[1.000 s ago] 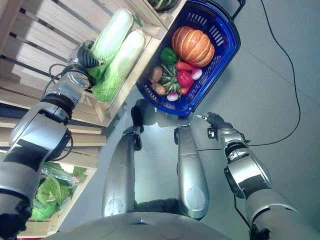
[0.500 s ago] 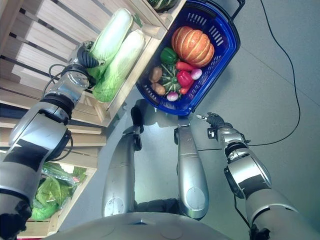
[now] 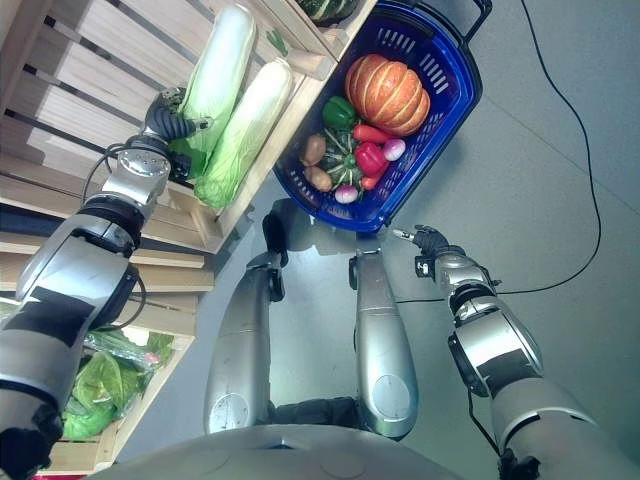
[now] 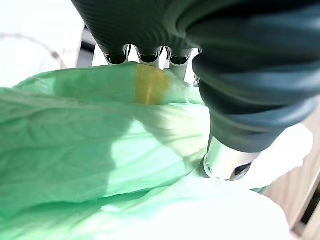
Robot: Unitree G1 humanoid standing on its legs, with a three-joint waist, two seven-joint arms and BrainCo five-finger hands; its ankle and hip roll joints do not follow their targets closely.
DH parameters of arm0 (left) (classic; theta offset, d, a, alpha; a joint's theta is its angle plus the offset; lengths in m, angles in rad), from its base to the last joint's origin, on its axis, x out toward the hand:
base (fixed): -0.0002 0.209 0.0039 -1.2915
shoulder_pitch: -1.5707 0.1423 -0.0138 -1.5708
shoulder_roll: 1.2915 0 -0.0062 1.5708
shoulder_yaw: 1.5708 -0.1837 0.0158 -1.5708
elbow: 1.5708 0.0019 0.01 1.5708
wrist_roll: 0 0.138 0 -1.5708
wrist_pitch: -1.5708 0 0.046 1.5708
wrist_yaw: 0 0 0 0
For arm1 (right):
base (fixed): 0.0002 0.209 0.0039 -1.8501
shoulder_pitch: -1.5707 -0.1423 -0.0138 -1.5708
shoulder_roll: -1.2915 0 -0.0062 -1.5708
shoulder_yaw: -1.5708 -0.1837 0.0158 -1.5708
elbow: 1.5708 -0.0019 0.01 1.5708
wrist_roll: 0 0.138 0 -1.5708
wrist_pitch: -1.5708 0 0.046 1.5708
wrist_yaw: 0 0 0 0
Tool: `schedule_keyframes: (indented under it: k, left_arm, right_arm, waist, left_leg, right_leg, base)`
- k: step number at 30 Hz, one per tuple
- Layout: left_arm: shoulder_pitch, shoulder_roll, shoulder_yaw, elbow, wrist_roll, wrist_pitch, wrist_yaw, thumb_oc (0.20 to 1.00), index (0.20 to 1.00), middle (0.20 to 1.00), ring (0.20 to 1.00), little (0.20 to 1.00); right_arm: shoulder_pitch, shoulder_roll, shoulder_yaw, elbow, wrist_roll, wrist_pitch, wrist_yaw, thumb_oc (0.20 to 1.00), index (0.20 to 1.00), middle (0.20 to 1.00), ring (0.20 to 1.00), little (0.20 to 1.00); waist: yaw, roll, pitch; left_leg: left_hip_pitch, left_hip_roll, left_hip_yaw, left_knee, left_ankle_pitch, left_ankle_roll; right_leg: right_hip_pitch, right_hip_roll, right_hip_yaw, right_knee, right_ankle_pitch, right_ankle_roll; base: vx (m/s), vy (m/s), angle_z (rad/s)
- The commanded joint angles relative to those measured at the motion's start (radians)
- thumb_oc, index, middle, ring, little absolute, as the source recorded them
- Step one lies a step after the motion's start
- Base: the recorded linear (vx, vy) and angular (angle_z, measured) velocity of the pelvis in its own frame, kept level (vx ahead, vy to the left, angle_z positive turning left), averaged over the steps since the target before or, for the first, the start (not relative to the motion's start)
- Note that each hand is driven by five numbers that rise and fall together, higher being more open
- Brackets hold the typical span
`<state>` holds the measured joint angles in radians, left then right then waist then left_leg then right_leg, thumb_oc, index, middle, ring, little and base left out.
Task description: Pick up fruits and vegetables into the basket
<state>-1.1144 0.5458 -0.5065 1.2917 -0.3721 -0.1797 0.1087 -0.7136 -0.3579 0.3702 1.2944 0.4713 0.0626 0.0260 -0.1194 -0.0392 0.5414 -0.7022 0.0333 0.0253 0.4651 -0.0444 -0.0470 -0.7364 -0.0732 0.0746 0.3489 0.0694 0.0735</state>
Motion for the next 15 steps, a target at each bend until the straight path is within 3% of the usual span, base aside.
schedule_keyframes:
  k: [1, 7, 15]
  left_arm:
    - [0.035, -0.024, 0.099, -0.060, -0.114, -0.053, -0.025, 0.200, 0.200, 0.200, 0.200, 0.200]
    - [0.034, -0.029, 0.123, -0.092, -0.201, -0.074, -0.070, 0.200, 0.200, 0.200, 0.200, 0.200]
    - [0.058, -0.041, 0.158, -0.199, -0.356, -0.208, -0.213, 0.200, 0.200, 0.200, 0.200, 0.200]
  right_arm:
    - [0.068, -0.023, 0.019, -0.005, 0.023, -0.007, -0.003, 1.000, 1.000, 1.000, 1.000, 1.000]
    - [0.073, -0.021, 0.010, -0.010, 0.021, -0.007, -0.004, 1.000, 1.000, 1.000, 1.000, 1.000]
    - [0.105, -0.017, -0.016, -0.024, 0.038, -0.033, -0.022, 1.000, 1.000, 1.000, 1.000, 1.000]
  waist:
    - [0.011, 0.012, -0.021]
    - [0.012, 0.012, -0.021]
    - [0.015, 0.009, -0.021]
  left_leg:
    - [0.014, -0.027, -0.009, -0.088, 0.037, 0.001]
    - [0.010, -0.028, -0.009, -0.088, 0.040, 0.002]
    - [0.018, -0.028, -0.007, -0.085, 0.026, 0.003]
  right_leg:
    - [0.022, 0.038, -0.068, 0.074, -0.085, -0.027]
    - [0.019, 0.035, -0.071, 0.072, -0.081, -0.029]
    - [0.028, 0.033, -0.071, 0.067, -0.085, -0.029]
  base:
    - [0.00, 0.000, 0.00]
    - [0.00, 0.000, 0.00]
    - [0.00, 0.000, 0.00]
